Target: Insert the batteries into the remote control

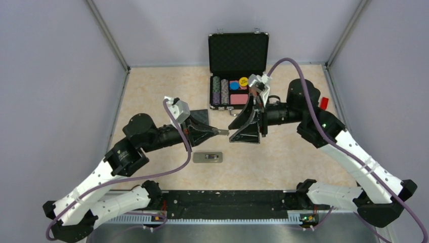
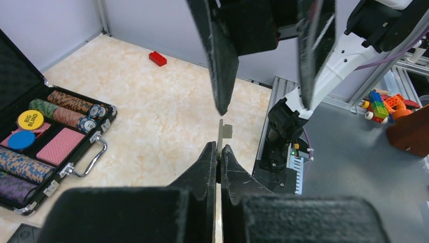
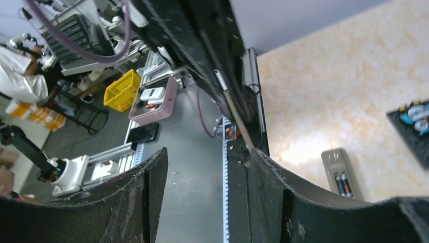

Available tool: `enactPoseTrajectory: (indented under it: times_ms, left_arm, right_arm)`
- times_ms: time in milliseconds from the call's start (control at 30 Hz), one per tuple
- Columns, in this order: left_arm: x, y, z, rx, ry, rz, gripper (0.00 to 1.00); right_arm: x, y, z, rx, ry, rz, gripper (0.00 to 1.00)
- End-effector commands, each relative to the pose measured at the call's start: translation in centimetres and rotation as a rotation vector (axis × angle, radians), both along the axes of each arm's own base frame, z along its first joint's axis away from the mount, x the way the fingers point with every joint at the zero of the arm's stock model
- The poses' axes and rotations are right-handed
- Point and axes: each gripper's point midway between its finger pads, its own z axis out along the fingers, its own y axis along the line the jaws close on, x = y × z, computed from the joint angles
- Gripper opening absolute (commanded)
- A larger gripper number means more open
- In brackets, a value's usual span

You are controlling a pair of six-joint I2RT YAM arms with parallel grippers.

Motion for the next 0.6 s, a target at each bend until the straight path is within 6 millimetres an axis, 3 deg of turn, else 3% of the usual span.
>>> enactPoseTrajectory:
  times_ms: [0, 233, 367, 567]
  left_arm:
    - [-0.4, -0.7, 1.3, -0.006, -0.012, -0.046, 0.0]
    - [-0.9, -1.5, 1.7, -0.025, 0.031, -0.096, 0.0]
    - [-1.3, -1.7, 1.4, -0.021, 0.045, -0.121, 0.0]
    - [-1.4, -1.7, 1.4, -0.025, 0.048, -0.126, 0.0]
  right_arm:
    - [-1.7, -0.5, 3.6, 0.089, -0.232, 0.116, 0.59]
    - [-0.3, 0.3, 1.1, 0.001, -0.347, 0.088, 0.46]
    - [0.7, 0.3, 0.0, -0.031, -0.424, 0.055, 0.5]
    - [0.1, 0.2, -1.5, -0.06, -0.425, 0.091, 0.51]
